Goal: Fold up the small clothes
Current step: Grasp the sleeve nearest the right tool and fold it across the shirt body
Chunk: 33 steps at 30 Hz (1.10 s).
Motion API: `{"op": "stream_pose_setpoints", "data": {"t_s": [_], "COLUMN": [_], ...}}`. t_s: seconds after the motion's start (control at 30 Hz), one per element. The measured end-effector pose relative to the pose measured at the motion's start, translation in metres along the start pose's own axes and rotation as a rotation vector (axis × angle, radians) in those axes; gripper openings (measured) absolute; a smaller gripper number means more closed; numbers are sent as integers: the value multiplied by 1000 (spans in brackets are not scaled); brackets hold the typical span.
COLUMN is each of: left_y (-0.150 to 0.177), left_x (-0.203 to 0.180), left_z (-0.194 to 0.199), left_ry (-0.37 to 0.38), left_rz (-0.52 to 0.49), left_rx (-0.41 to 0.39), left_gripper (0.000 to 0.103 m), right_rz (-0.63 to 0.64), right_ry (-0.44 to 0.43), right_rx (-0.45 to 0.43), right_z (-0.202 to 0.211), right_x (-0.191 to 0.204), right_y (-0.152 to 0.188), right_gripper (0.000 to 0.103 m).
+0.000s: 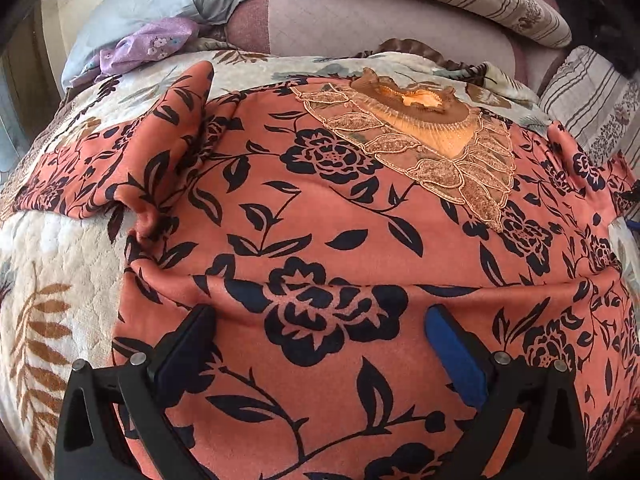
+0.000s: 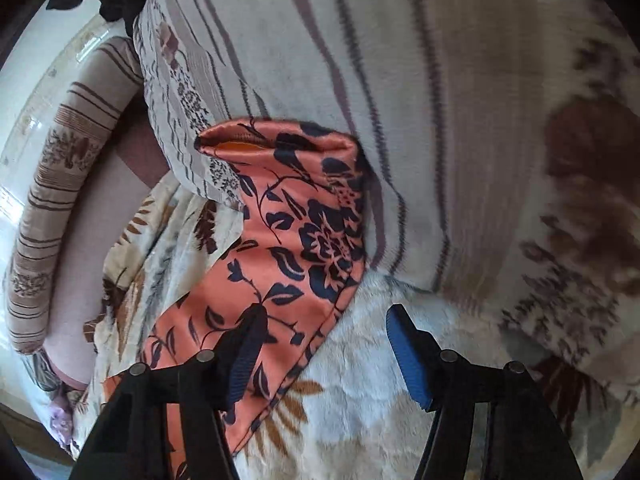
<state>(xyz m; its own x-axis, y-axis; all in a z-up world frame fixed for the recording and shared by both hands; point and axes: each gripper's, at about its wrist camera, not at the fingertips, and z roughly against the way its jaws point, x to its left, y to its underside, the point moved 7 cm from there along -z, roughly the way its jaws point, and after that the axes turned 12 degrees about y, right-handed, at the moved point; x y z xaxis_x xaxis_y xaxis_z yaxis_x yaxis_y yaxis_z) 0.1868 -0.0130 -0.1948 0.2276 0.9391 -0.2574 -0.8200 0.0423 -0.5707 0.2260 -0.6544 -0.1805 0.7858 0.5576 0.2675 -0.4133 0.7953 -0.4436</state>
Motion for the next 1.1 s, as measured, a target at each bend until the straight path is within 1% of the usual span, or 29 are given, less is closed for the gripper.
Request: {"op": "stream_pose_setpoints", "data": {"t_s": [0.07,0.1,0.13,0.17,0.2,0.27,0.3,0.37,0.47,0.5,0.57,0.67,0.7,0.77,0.8,0.83,0.87,0.9,0.93,0.97,1.0,1.03,1.07,1.1], "left_y": [2,2,3,2,1,1,0,0,0,-1,-2,-2,-1,-1,-1,-1,-2,-3,-4,-4,-4,-3,-3,-2], "left_x": [-2,-2,-2,-1,-1,0,1,2,2,3,4,11,14,23,28,34,42,49,56,62,68,74,78,81], "left_z": [0,0,1,1,2,2,2,1,2,2,4,12,15,23,27,32,38,42,47,50,54,58,60,62], "left_ry": [-17,-25,-26,-25,-23,-20,-24,-30,-33,-33,-27,-9,-1,9,11,11,10,8,7,15,17,2,-8,-7], "left_rz": [-19,-27,-27,-26,-24,-22,-23,-25,-20,-17,-2,58,84,139,170,201,236,267,296,322,345,363,378,389], "left_rx": [-1,2,3,3,2,1,4,9,14,14,12,-6,-13,-25,-33,-43,-60,-74,-87,-98,-108,-114,-121,-125], "left_gripper": [103,103,103,103,103,103,103,103,103,103,103,103,103,103,103,103,103,103,103,103,103,103,103,103], "right_rz": [24,26,33,48,59,97,136,233,363,401,471,569,600,640,653,671,690,709,717,726,744,743,706,680], "right_ry": [56,82,121,172,212,230,227,207,112,66,-53,-251,-312,-430,-476,-505,-519,-511,-488,-444,-375,-322,-333,-386], "right_rx": [-10,-14,-21,-23,-22,-30,-64,-128,-223,-253,-302,-333,-322,-261,-207,-139,-60,33,114,180,240,298,320,291], "right_z": [-13,-19,-23,-26,-27,-19,-7,25,92,119,175,248,264,279,274,262,245,217,189,157,129,108,100,108], "right_x": [7,9,10,10,12,23,34,67,134,160,215,287,307,338,350,359,365,368,364,355,340,320,305,295], "right_y": [-8,-11,-13,-17,-19,-24,-27,-30,-26,-20,4,65,92,149,180,213,247,280,312,340,363,379,383,378], "right_gripper": [65,63,50,42,29,11,7,7,6,6,6,6,6,6,8,15,25,70,103,102,101,101,99,97]}}
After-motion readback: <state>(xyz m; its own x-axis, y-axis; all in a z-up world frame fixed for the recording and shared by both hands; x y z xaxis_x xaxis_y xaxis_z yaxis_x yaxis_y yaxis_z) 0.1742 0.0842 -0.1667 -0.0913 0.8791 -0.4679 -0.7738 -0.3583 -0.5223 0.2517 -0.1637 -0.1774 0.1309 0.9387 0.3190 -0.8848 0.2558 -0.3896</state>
